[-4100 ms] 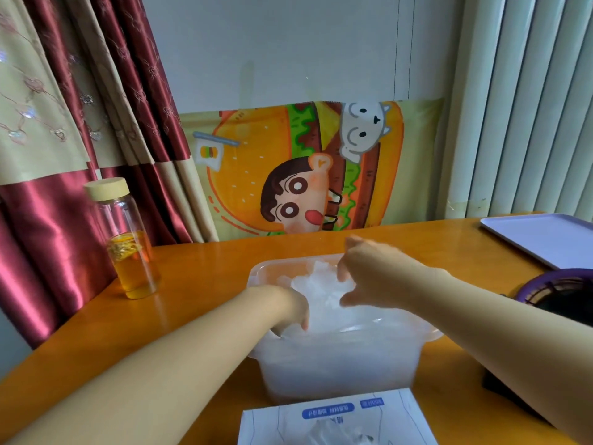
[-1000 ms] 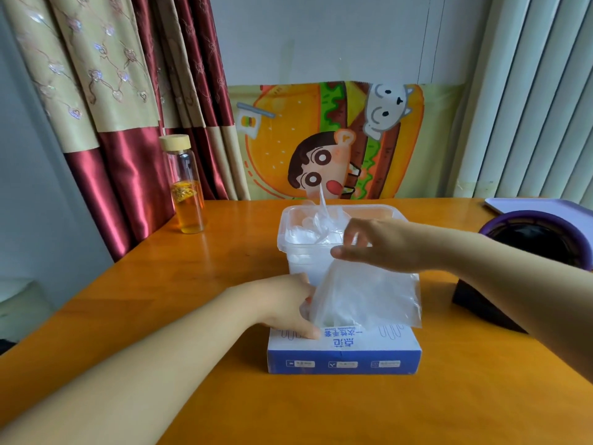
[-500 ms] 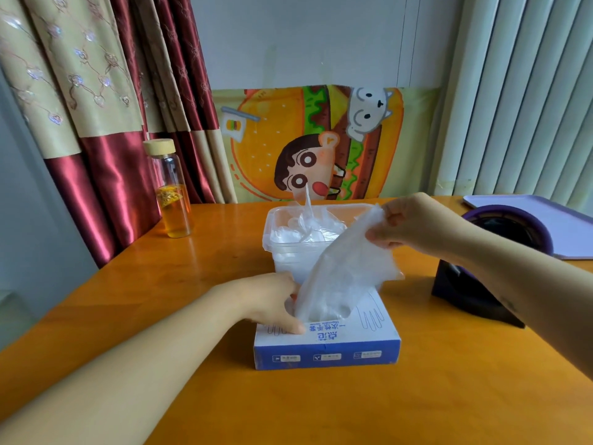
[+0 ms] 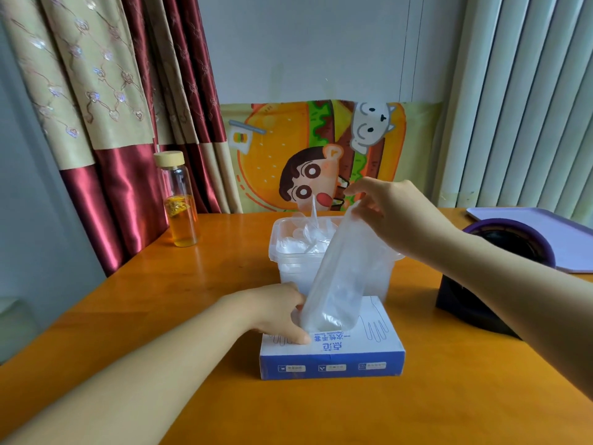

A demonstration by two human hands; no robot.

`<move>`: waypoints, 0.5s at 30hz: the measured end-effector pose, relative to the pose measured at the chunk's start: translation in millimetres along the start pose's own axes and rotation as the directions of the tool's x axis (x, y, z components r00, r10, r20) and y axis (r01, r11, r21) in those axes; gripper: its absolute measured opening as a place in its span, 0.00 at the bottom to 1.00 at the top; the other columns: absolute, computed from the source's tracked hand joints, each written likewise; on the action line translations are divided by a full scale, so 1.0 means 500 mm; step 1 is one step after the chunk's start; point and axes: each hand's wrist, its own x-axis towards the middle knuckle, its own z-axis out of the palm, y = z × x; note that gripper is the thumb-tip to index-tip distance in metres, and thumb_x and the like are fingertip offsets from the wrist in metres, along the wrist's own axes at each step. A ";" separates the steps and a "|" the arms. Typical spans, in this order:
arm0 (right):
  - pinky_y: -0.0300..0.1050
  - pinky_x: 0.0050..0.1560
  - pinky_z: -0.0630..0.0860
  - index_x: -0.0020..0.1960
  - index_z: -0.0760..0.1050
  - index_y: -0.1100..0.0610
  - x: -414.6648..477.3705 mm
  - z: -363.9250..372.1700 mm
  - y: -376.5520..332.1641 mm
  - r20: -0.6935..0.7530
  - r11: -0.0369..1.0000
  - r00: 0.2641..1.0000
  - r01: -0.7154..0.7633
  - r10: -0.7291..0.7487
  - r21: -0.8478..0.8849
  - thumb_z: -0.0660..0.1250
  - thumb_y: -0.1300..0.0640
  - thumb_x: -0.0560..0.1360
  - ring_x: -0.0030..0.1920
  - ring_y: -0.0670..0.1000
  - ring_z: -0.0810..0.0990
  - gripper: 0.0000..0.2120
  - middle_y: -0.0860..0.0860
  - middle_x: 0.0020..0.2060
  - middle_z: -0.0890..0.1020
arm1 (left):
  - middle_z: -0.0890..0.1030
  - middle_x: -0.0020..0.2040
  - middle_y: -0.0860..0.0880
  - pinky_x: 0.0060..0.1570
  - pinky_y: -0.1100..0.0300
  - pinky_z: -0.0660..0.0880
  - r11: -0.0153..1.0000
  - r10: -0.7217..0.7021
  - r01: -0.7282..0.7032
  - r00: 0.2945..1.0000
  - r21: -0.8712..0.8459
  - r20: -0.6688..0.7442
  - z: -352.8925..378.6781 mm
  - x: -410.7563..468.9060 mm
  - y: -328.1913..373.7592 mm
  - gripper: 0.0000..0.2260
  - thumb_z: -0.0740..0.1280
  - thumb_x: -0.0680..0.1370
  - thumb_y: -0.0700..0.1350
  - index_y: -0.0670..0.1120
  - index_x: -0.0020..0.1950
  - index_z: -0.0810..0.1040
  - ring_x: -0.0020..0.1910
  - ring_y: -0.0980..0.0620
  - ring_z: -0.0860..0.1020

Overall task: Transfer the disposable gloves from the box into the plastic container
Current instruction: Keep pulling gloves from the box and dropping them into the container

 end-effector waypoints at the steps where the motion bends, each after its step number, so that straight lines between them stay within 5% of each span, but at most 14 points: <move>1: 0.45 0.52 0.76 0.63 0.75 0.56 0.006 0.000 0.001 0.002 0.999 1.000 0.026 -0.026 -0.027 0.63 0.59 0.78 0.50 0.53 0.82 0.13 0.52 0.49 0.84 | 0.71 0.68 0.51 0.60 0.59 0.73 1.000 0.004 -0.004 1.000 -0.002 0.000 -0.001 -0.001 -0.001 0.30 0.68 0.74 0.60 0.53 0.74 0.66 0.63 0.51 0.72; 5: 0.53 0.45 0.79 0.51 0.79 0.58 0.027 -0.006 -0.001 0.077 0.983 0.992 0.112 -0.102 -0.145 0.63 0.55 0.79 0.42 0.54 0.81 0.09 0.52 0.41 0.83 | 0.70 0.68 0.51 0.59 0.61 0.71 1.000 0.023 -0.023 1.000 -0.011 -0.007 0.000 0.000 -0.001 0.30 0.68 0.75 0.60 0.53 0.74 0.65 0.64 0.52 0.72; 11: 0.45 0.34 0.71 0.43 0.66 0.52 0.050 -0.031 -0.028 0.210 0.878 0.968 0.215 -0.135 -0.428 0.55 0.44 0.80 0.35 0.51 0.74 0.13 0.46 0.32 0.71 | 0.71 0.68 0.51 0.58 0.61 0.71 1.000 0.019 -0.019 1.000 -0.001 -0.020 0.003 0.002 -0.003 0.30 0.68 0.75 0.59 0.53 0.74 0.65 0.63 0.52 0.72; 15: 0.46 0.39 0.77 0.43 0.71 0.52 0.068 -0.028 -0.041 0.229 0.882 0.960 0.244 -0.161 -0.403 0.54 0.42 0.80 0.40 0.51 0.76 0.16 0.48 0.40 0.75 | 0.71 0.67 0.52 0.58 0.61 0.73 1.000 0.011 -0.011 1.000 -0.008 -0.029 0.003 0.001 0.000 0.29 0.68 0.74 0.60 0.54 0.73 0.65 0.62 0.52 0.73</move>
